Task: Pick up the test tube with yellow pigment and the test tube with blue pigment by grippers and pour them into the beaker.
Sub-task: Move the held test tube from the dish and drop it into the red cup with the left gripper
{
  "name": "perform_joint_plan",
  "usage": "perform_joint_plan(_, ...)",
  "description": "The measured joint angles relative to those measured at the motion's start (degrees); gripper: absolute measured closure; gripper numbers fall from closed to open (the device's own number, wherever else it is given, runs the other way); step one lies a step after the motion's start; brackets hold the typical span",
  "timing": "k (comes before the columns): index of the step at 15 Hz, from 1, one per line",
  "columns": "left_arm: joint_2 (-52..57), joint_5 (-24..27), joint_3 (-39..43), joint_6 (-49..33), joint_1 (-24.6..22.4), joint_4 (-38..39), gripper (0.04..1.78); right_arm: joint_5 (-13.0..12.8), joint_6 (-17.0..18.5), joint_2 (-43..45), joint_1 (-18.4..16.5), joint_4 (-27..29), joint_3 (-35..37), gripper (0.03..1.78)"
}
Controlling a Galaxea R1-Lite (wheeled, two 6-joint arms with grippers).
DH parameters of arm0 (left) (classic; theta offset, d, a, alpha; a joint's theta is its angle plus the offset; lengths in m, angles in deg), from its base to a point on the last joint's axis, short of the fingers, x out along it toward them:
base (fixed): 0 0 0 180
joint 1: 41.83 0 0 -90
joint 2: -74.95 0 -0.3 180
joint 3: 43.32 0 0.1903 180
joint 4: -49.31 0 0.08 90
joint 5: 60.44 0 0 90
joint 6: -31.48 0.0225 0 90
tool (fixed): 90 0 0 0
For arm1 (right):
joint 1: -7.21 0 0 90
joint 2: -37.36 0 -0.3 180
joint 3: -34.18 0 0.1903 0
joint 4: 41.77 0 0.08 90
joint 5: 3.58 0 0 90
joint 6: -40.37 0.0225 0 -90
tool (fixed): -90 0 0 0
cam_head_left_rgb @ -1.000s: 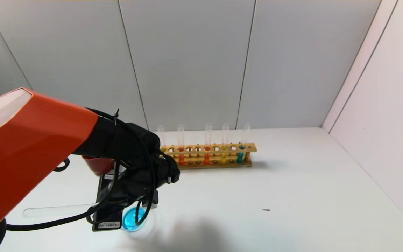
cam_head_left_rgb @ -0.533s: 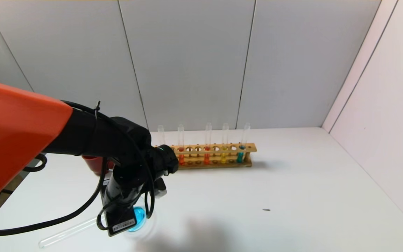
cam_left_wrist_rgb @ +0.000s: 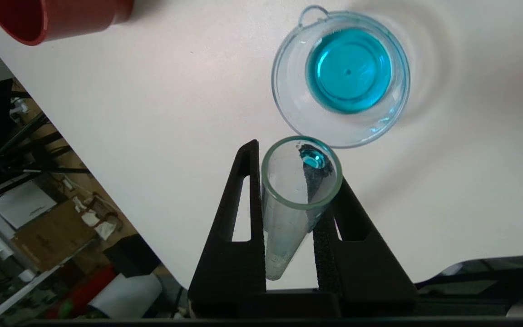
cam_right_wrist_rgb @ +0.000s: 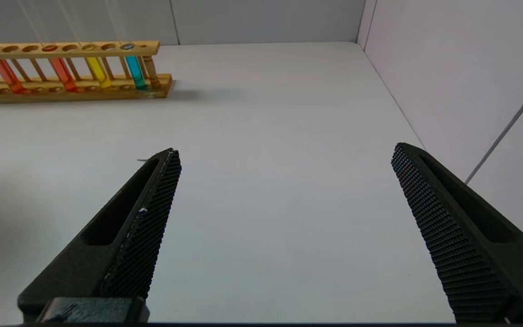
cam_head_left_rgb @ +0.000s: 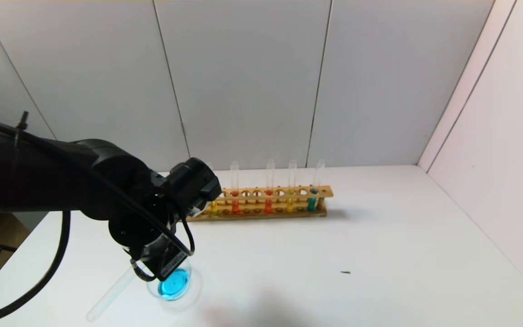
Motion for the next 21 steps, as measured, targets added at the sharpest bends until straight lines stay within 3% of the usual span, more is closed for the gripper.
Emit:
perform_joint_plan(5,6.6,-2.2,2.2,-8.1,-1.8,5.0,1.48,0.0,0.0,0.0,0.0,0.0,0.0,0.11)
perform_joint_plan(10,13.7,-3.9,4.7,-8.2,-7.3,10.5,1.48,0.0,0.0,0.0,0.0,0.0,0.0,0.11)
perform_joint_plan(16,17.0,-2.2,4.9,-1.7,-17.7,21.6,1.48,0.0,0.0,0.0,0.0,0.0,0.0,0.11)
perform_joint_plan(21,12.0,0.5,3.4,3.8,-23.8,35.0,1.48,0.0,0.0,0.0,0.0,0.0,0.0,0.11)
